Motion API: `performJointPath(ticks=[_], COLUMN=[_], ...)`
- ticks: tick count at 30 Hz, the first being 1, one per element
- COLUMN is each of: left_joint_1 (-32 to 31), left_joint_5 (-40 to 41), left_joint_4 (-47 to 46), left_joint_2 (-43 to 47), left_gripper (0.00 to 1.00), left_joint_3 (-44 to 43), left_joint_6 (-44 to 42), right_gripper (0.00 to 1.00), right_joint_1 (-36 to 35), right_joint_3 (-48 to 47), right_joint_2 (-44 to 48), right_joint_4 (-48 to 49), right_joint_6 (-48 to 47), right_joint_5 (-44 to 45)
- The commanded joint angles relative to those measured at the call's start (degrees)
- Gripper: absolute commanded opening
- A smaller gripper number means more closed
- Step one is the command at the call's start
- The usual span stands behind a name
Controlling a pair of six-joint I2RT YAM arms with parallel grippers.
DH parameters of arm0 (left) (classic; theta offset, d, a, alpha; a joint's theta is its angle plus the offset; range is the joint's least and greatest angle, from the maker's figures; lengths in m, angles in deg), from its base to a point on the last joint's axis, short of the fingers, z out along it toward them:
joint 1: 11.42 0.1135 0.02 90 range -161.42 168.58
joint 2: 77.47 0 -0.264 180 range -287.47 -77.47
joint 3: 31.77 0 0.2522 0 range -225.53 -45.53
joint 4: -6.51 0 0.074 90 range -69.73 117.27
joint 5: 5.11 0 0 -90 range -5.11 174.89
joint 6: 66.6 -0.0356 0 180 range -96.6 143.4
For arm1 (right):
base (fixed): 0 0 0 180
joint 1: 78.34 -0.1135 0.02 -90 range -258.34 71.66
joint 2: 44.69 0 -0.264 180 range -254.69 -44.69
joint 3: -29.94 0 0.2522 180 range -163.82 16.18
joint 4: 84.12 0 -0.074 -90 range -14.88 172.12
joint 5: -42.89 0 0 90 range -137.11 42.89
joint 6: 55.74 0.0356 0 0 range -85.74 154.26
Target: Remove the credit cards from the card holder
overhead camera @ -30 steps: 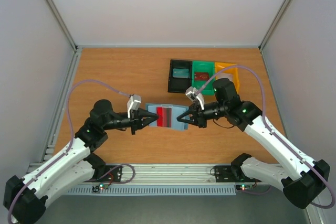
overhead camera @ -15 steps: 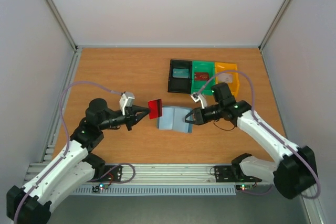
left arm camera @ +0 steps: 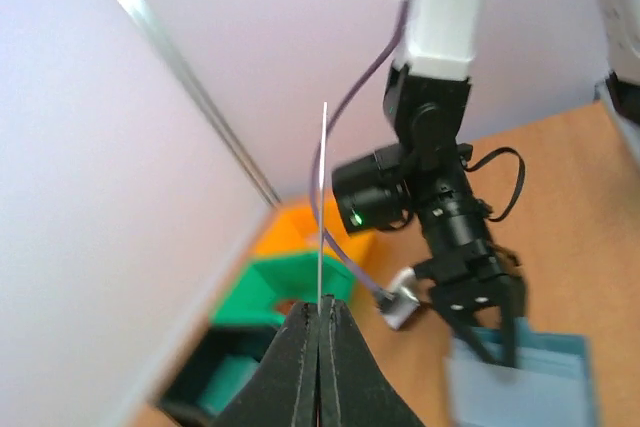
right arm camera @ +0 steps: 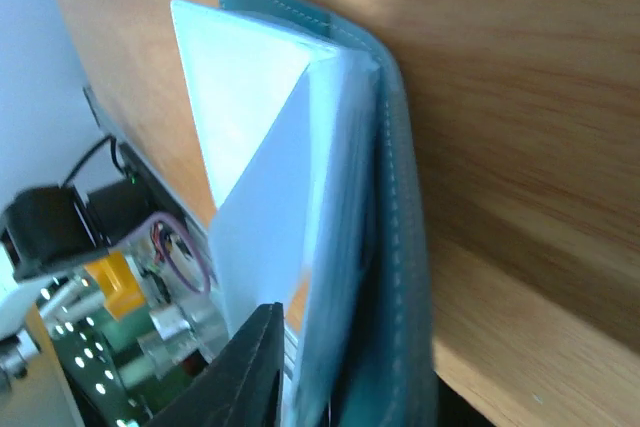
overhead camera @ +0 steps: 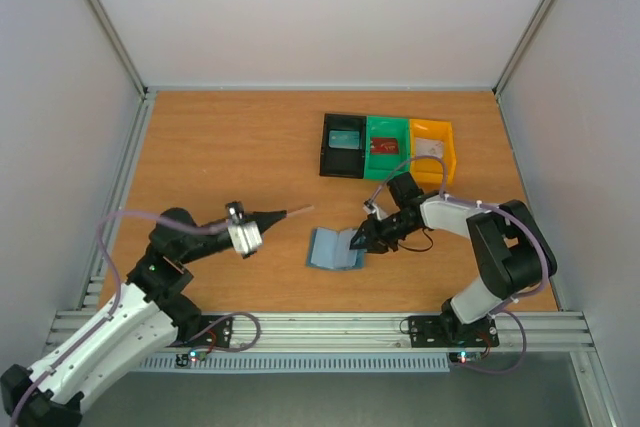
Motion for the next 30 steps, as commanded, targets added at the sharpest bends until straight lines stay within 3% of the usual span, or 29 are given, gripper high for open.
performJointPath(ticks=[1,4,9,15,19,21,24,25,27,30], left_joint_1=[-5.7,-6.1,-6.0,-6.1,-6.1,-6.2,-6.3,-6.3,-6.5,-7.0], left_joint_5=[-0.1,-4.4,-9.1,-12.2,-11.0,-11.3,-11.0,-10.8,-10.7,-11.1], left_joint_4=[-14.9,-23.1,-28.9,-25.8,-23.6,-24.1,-24.5,-24.6,-24.7,-25.2], left_joint_2=[1.5,-1.2,-5.6,-5.3,-5.2,-5.4,-5.5,-5.4,-5.6,-5.8], left_gripper=[0.0,0.0,0.0,0.0,0.0,0.0,0.0,0.0,0.0,0.0], left_joint_3=[6.3,9.4,10.9,12.5,12.7,12.9,12.8,12.8,12.9,13.1], left_joint_6=[-43.8,-62.8,-82.2,-89.0,-89.9,-89.9,-88.9,-88.5,-88.1,-88.1], right_gripper=[0.27,0.42,0.59,0.67,0.65,0.65,0.69,0.73,0.78,0.76], right_joint_1=[2.5,3.7,4.4,4.3,3.4,1.7,-3.7,-6.2,-11.0,-15.2], right_joint_3=[0.7,0.8,-3.6,-12.7,-17.7,-19.2,-17.2,-15.6,-12.7,-11.8], right_joint_2=[0.4,3.7,10.7,17.2,22.3,25.9,32.4,34.6,36.6,32.7], right_joint_4=[-1.2,-3.2,-14.2,-28.6,-30.9,-27.5,-11.9,-6.2,1.4,4.9], right_joint_6=[0.8,1.5,0.2,-4.0,-7.5,-10.1,-8.1,-6.5,-4.3,-1.8], right_joint_5=[1.7,4.2,15.3,29.9,27.3,15.8,-5.5,-7.3,-2.3,2.6])
